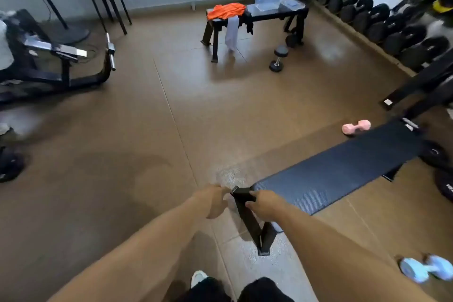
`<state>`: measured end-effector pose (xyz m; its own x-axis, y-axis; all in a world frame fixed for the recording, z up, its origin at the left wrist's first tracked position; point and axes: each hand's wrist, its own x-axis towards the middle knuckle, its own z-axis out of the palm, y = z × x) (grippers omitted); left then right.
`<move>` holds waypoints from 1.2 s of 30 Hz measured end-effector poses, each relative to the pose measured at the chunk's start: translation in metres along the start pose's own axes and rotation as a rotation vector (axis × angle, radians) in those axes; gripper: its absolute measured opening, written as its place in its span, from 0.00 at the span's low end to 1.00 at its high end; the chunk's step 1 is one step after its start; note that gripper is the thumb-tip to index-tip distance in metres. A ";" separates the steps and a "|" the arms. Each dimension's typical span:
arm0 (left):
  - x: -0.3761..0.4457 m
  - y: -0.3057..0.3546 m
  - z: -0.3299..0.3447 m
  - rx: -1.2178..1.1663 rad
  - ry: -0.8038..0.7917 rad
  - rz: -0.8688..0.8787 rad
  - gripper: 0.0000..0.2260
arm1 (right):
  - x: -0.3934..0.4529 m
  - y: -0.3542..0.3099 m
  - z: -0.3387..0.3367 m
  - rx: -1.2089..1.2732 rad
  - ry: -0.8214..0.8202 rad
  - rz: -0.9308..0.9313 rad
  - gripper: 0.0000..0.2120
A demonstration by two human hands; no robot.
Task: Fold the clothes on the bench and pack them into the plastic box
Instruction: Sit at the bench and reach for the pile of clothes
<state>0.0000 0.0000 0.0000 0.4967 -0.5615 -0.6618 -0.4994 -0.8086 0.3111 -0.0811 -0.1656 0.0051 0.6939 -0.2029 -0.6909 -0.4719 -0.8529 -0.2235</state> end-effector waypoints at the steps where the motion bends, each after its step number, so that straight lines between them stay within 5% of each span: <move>1: 0.010 -0.009 -0.010 -0.006 -0.006 -0.009 0.23 | 0.012 -0.006 -0.006 0.009 -0.015 -0.002 0.21; 12: 0.132 -0.047 -0.166 0.043 -0.004 -0.043 0.25 | 0.149 -0.038 -0.131 -0.106 -0.150 -0.044 0.22; 26: 0.353 -0.089 -0.404 0.037 0.054 -0.052 0.25 | 0.384 -0.055 -0.349 0.107 -0.101 0.068 0.30; 36: 0.533 -0.131 -0.593 0.220 -0.029 0.082 0.23 | 0.514 -0.069 -0.509 0.304 0.005 0.149 0.22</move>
<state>0.7509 -0.2973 0.0111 0.4292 -0.6155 -0.6611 -0.6812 -0.7012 0.2106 0.5854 -0.4559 0.0155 0.6073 -0.3174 -0.7283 -0.7085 -0.6312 -0.3158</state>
